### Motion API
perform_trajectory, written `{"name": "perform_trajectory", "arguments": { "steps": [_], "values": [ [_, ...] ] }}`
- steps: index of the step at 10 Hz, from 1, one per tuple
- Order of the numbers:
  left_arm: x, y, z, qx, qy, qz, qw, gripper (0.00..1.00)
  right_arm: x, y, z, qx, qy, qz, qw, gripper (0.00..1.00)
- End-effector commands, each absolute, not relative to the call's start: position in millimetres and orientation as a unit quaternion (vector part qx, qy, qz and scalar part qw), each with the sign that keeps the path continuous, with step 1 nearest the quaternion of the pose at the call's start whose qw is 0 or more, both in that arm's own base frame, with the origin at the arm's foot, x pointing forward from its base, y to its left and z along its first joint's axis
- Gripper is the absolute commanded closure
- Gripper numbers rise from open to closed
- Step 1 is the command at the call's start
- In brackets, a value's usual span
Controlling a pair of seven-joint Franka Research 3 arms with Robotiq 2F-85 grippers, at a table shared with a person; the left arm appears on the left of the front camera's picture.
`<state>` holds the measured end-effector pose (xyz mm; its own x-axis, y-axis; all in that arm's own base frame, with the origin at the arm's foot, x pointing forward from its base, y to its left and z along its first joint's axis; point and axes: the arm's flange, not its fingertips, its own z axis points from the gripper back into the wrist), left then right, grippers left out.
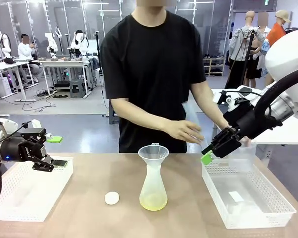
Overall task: Prepare the solutions needed for the experiment.
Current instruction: Once the solution is in the Big flask , pick up the Plastic Funnel and place it back into the right Organizing basket.
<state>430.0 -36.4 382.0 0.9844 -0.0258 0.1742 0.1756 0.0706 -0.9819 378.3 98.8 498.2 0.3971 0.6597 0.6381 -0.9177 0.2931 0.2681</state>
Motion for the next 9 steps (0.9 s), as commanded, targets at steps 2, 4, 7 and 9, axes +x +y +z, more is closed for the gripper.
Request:
{"name": "perform_trajectory", "arguments": {
  "steps": [2, 4, 7, 9],
  "values": [
    [430.6, -37.7, 383.8, -0.682, -0.062, -0.070, 0.725, 0.00, 381.7, 147.4, 503.7, 0.259, -0.166, 0.386, 0.870, 0.37],
    [430.6, -37.7, 383.8, -0.682, -0.062, -0.070, 0.725, 0.00, 389.2, 170.0, 509.3, 0.280, -0.185, 0.293, 0.895, 0.37],
    [430.6, -37.7, 383.8, -0.682, -0.062, -0.070, 0.725, 0.00, 381.1, 188.2, 505.3, 0.362, -0.143, 0.341, 0.856, 0.37],
    [430.6, -37.7, 383.8, -0.682, -0.062, -0.070, 0.725, 0.00, 385.1, 176.6, 506.2, 0.284, -0.174, 0.281, 0.900, 0.37]
  ]
}}
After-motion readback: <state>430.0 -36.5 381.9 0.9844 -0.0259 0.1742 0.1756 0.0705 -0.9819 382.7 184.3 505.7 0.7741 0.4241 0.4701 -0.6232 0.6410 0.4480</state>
